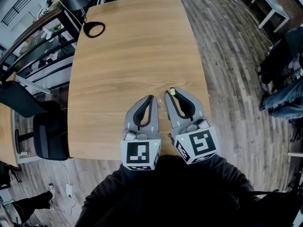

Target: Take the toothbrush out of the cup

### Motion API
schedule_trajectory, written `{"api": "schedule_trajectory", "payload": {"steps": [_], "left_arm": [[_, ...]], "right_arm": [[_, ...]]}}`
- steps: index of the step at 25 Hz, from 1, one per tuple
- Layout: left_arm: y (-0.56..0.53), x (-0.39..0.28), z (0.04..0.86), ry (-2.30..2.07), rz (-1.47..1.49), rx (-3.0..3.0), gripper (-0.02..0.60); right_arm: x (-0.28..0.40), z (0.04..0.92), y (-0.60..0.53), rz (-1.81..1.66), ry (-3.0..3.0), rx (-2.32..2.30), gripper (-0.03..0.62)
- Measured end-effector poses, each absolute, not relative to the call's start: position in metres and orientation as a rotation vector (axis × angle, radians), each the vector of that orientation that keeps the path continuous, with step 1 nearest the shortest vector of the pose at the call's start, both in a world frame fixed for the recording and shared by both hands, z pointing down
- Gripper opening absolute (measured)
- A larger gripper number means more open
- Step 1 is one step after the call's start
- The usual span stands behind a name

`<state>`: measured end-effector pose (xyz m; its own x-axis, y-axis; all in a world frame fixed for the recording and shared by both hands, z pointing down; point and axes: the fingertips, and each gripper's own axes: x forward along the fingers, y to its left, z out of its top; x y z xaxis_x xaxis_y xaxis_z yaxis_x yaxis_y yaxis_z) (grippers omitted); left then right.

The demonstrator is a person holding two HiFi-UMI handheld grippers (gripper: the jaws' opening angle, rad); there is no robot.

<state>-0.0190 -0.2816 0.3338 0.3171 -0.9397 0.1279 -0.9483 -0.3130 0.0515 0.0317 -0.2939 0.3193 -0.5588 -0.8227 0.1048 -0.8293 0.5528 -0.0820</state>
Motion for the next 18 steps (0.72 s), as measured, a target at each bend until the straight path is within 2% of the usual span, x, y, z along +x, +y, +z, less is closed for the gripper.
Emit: {"api": "schedule_trajectory", "payload": {"steps": [9, 18], "left_arm": [[-0.238, -0.015, 0.302, -1.871, 0.033, 2.455, 0.008], [-0.189, 0.009, 0.315, -1.833, 0.078, 2.432, 0.008]], "right_arm": [[0.046, 0.286, -0.246, 0.091, -2.8, 1.44, 0.052], [0.067, 0.308, -0.2, 0.175, -2.792, 1.42, 0.052]]}}
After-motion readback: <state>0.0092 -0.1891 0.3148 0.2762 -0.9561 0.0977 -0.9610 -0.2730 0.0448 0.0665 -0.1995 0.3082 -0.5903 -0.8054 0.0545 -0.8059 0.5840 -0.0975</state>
